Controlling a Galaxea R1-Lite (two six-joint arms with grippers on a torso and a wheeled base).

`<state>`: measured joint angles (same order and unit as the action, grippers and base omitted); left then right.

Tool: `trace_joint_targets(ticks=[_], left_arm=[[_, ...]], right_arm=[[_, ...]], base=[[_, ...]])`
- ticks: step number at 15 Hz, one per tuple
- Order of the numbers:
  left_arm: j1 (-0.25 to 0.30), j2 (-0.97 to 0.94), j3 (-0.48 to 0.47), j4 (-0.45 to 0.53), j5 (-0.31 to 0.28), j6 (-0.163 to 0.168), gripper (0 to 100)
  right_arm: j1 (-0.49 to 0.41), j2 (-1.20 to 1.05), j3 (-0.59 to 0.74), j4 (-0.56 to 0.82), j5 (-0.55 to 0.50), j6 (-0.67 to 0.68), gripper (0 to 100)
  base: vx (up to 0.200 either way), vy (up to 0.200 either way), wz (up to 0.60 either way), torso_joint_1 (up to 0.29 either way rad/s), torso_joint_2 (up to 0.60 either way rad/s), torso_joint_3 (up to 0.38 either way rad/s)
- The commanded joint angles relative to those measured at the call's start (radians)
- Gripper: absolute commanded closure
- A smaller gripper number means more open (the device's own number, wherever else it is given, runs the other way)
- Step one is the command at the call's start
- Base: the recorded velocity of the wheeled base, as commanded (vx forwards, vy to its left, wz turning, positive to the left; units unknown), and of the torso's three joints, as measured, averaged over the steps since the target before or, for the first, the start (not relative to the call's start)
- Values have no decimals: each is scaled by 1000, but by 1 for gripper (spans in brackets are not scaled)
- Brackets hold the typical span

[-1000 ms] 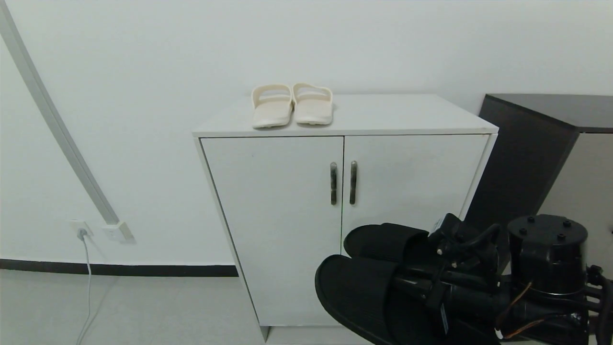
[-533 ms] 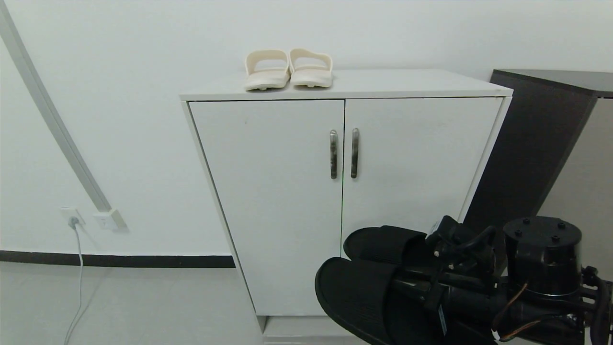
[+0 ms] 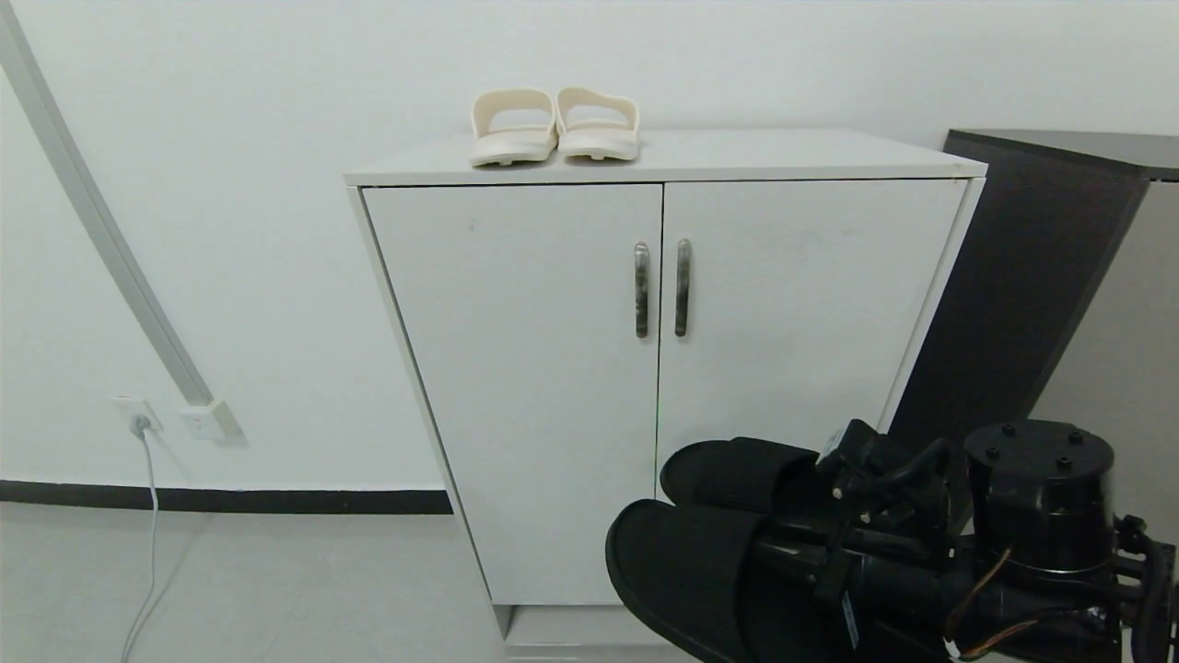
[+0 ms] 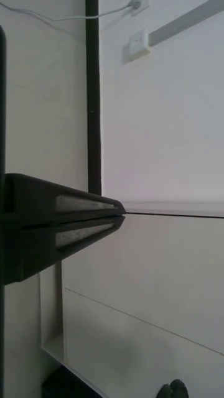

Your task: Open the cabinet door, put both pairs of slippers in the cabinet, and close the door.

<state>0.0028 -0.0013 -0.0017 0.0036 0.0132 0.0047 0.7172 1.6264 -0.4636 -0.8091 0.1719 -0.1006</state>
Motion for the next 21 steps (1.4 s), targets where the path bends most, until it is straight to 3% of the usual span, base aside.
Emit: trace_joint_targets(ticks=[1,5,9,10,13,18,19,21], left_arm=[[0,1,0,-1,1,0,100],[0,1,0,-1,1,0,100],[-1,1,0,-1,-2,6,100],[0,1,0,-1,-6,6,0],[0,1,0,1,-9,12,0],[0,81,-6,-2,-1,78,0],[0,93,-24,-5,-9,75,0],[-1,165,-136,-5,-24,-12,0]], right_arm=[[1,1,0,-1,0,-1,100],[1,4,0,1,1,-1,100],[1,4,2,1,0,-1,100],[1,6,2,1,0,-1,100],[2,9,3,1,0,-1,100],[5,9,16,-15,-2,-2,100],[5,15,17,-25,-3,-5,100],[7,20,17,-27,-2,-5,100]], base=[[0,0,0,-12,115,95],[-150,0,0,0,44,27],[0,0,0,0,0,0],[0,0,0,0,0,0],[0,0,0,0,0,0],[0,0,0,0,0,0],[0,0,0,0,0,0],[0,0,0,0,0,0]])
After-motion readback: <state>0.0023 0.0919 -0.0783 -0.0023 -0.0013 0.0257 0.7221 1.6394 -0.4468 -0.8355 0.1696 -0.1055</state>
